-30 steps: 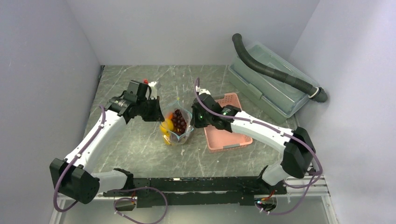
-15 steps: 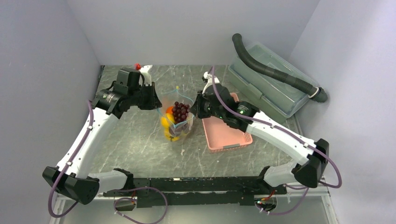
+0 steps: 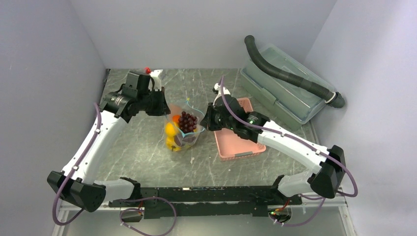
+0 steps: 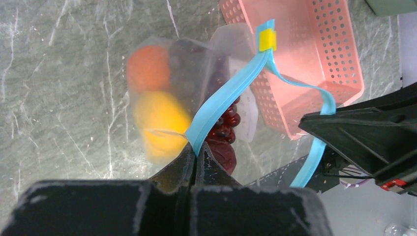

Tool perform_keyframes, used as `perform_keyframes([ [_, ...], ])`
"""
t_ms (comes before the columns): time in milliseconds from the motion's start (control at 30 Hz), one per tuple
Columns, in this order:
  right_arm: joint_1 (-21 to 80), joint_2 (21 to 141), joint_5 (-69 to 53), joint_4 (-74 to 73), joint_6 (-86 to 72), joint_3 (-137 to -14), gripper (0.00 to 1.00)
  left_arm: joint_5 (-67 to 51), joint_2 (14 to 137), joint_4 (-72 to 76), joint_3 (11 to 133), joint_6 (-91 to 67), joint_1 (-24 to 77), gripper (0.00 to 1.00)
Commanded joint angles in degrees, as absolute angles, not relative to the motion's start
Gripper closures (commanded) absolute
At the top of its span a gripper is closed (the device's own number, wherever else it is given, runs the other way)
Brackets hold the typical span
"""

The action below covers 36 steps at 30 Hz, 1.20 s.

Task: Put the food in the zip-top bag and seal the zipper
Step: Adjust the zipper food storage bag at the center of the board.

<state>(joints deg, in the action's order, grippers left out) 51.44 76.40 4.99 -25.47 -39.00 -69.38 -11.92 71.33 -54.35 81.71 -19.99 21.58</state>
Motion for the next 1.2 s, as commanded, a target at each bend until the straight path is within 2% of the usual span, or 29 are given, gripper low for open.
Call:
perform_keyframes([
  [0,52.0,77.4,3.4,-20.1,-41.6,-67.7,1.0,-11.9,71.7,-51.8,81.6,-18.1,21.6,1.0],
  [167,54.2,78.8,3.8,-17.5,-44.3,-66.4,1.0,-13.6,73.1,-52.0,81.3,-17.1,21.6,1.0],
  [533,59.9,77.7,14.8,-13.8,-51.2,-63.2,1.0,-15.7,72.1,-51.9,78.8,-15.3,21.6,1.0],
  [833,61.7,76.9,18.8,-13.7,-51.7,-63.6,1.0,-16.7,70.1,-50.8,75.0,-14.3,21.6,1.0],
  [1167,68.1,77.8,27.2,-11.1,-55.0,-63.3,1.0,-19.6,69.6,-51.0,76.8,-12.5,21.7,1.0],
])
